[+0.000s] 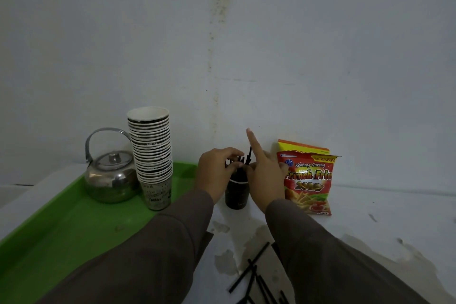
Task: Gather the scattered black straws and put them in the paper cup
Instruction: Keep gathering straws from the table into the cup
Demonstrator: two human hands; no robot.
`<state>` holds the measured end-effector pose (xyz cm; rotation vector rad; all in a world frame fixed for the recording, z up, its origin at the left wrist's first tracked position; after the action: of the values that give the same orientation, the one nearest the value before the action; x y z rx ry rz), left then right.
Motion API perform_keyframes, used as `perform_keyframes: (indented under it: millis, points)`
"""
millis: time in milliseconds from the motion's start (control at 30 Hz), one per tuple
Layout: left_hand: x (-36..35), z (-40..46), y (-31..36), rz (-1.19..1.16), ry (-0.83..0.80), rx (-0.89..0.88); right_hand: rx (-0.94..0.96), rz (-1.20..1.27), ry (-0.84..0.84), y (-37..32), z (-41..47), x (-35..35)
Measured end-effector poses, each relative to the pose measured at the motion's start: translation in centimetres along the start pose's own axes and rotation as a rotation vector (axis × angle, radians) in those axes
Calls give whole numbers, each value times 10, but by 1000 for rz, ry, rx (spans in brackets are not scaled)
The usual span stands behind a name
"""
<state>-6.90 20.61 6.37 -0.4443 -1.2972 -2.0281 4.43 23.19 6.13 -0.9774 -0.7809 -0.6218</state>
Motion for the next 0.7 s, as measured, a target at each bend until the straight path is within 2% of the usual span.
perform_keyframes:
  millis: [167,300,467,633,700]
  points:
    - [2,-2,-2,145,30,-26,-54,-54,-45,12,1,-12]
    - [10,-4,-2,190,31,-27,-6,72,-8,3,-4,7]
    - [34,-26,8,123,124,-117,61,226,66,-5,-37,44]
    - [54,-74,34,69,102,-131,100,373,-90,1,-109,57]
    - [53,-102,45,-18,20,-98,94,353,-132,7,-139,56]
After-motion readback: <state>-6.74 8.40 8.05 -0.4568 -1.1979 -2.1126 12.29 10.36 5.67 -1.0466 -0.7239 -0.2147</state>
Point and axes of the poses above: each hand's wrist, its own z-axis towards the middle knuckle, its own x-axis out of the back of the hand, y = z × x, the point moved 2 cm from there along z, towards the middle knuckle, and after that the axes turned 11 degrees about -y, right-handed, at the moved point
